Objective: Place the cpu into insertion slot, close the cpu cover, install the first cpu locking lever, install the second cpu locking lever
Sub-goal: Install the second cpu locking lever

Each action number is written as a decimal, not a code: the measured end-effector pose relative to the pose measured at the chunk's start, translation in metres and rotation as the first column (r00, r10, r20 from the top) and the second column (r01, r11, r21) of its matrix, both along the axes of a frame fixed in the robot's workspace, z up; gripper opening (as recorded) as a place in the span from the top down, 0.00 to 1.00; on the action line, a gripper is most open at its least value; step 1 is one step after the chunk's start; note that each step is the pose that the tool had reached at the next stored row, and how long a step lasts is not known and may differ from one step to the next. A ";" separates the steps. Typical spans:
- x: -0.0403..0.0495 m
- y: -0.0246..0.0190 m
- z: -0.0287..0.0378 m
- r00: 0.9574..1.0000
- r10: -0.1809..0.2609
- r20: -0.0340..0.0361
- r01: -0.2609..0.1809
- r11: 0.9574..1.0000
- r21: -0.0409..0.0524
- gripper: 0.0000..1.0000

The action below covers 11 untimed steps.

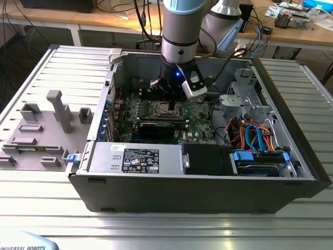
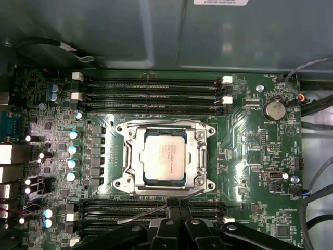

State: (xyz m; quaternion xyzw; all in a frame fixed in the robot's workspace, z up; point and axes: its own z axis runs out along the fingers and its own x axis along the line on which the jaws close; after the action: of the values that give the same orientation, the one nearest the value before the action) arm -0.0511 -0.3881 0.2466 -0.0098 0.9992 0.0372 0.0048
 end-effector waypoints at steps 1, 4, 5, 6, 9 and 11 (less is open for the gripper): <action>-0.0013 -0.0008 -0.0007 1.000 0.000 -0.001 0.000 1.000 0.000 0.89; -0.0036 -0.0039 -0.0016 1.000 0.000 -0.001 0.000 1.000 0.001 0.89; -0.0045 -0.0052 -0.0018 1.000 0.000 -0.001 0.000 1.000 0.001 0.89; -0.0051 -0.0064 -0.0022 1.000 0.000 -0.001 0.000 1.000 0.001 0.89; -0.0080 -0.0086 -0.0041 1.000 0.000 -0.001 0.000 1.000 0.002 0.89; -0.0106 -0.0092 -0.0059 1.000 0.000 -0.001 0.000 1.000 0.003 0.89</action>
State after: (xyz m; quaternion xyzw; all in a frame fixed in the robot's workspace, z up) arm -0.0617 -0.3973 0.2406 -0.0097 0.9992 0.0389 0.0043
